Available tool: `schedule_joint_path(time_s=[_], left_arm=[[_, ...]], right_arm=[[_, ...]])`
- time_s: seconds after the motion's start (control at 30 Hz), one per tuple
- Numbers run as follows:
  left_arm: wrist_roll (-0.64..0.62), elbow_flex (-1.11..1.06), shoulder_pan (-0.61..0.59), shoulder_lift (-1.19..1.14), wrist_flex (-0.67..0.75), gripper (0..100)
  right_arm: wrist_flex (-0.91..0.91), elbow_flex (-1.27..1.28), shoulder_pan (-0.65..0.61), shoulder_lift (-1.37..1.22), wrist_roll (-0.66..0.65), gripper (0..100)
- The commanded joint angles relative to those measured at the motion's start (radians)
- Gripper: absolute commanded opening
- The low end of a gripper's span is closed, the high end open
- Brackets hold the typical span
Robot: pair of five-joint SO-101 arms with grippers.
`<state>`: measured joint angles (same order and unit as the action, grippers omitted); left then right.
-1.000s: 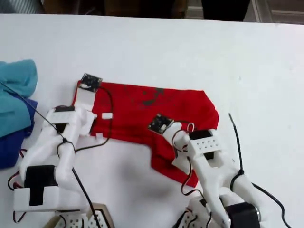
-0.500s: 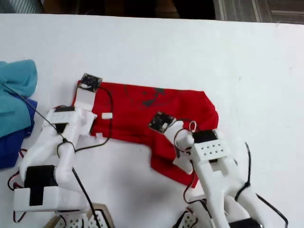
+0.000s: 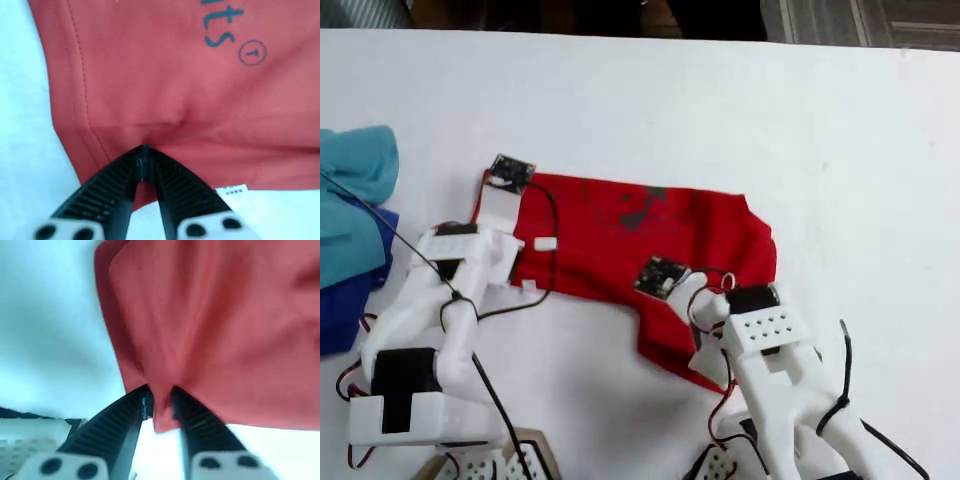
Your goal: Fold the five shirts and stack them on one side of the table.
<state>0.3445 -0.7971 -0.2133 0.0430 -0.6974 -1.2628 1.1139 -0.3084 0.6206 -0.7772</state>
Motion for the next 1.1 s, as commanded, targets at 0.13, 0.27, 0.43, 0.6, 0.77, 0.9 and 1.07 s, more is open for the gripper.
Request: schedule_joint_path(time_s=[0.13,0.27,0.43,0.6,0.77,0.9,1.07], left_arm=[[-0.009,-0.002,-0.005,0.014,0.026,2],[-0.009,-0.002,-0.005,0.014,0.026,2],[-0.009,-0.002,-0.005,0.014,0.026,2],[-0.011,-0.002,-0.005,0.014,0.026,2],[-0.011,-0.002,-0.005,0.014,0.026,2],[-0.012,-0.002,-0.005,0.014,0.026,2],[-0.011,-0.004,-0.005,0.014,0.026,2]], right_arm=[[0.012,0.006,-0.127,0.024,0.0,28.2],[0.016,0.006,-0.185,0.022,0.002,28.6],[0.031,0.032,-0.188,0.022,0.002,28.6],[0.104,0.089,-0.188,0.022,-0.002,28.7],[0.114,0.094,-0.186,0.016,-0.002,32.4],[0.177,0.097,-0.182,-0.101,-0.005,32.3],[0.186,-0.005,-0.18,-0.369,-0.006,30.5]])
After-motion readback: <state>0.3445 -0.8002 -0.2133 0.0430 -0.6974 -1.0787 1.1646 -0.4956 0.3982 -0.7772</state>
